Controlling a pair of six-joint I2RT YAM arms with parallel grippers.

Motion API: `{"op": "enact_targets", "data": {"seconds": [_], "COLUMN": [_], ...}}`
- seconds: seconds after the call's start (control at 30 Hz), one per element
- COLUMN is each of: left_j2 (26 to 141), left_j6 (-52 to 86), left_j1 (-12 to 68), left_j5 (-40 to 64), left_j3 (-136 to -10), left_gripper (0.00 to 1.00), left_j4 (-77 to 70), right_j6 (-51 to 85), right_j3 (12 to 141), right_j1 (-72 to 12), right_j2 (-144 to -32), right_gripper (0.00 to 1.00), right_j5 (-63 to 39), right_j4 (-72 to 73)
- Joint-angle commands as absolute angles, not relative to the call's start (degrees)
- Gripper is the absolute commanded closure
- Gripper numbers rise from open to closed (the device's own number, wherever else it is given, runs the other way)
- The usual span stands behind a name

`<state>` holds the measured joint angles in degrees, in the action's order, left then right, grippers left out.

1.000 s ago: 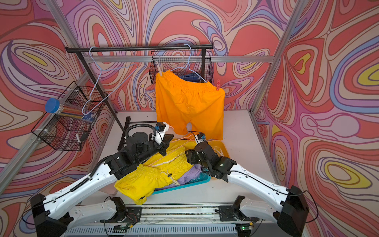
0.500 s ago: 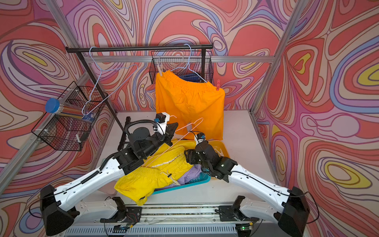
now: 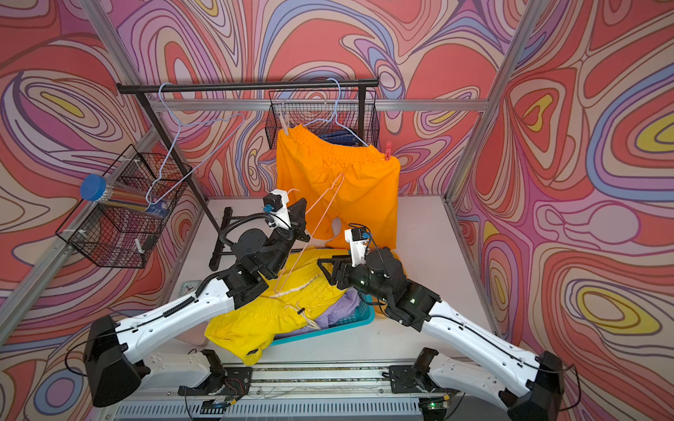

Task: Remove the clothespins securing shorts to the hanger
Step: Remove the shorts from the hanger.

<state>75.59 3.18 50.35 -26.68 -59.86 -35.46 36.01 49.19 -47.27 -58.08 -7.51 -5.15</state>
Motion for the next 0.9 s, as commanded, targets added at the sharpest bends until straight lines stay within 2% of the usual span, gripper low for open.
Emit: {"op": "enact_targets", "data": {"seconds": [0.0, 0.27, 0.53, 0.87], "left_j2": [78.36, 84.45, 83.97, 82.90], "left_j6": [-2.18, -10.87, -12.33, -11.48], "left_j1": [53.63, 57.48, 57.60, 57.56], "left_j5": [-37.21, -45.58, -47.90, -49.46], "left_j3": [-61.42, -64.92, -65.85, -65.48], "left_gripper": [1.00, 1.00, 1.00, 1.00], "left_j4": [-48.96, -62.39, -63.92, -64.26], "right_j6": [38.18, 40.04, 41.08, 43.68], "right_j3": [48.73, 47.89, 44.45, 43.62], "right_j1": [-47.17, -47.24, -47.30, -50.41], "right_j2": [-60.44, -62.55, -61.00, -65.30], "right_gripper": [0.41, 0.43, 0.45, 0.48], "right_j5": [-15.34, -18.09, -17.47, -18.28], "right_j4": [1.33, 3.71, 4.12, 9.01]}}
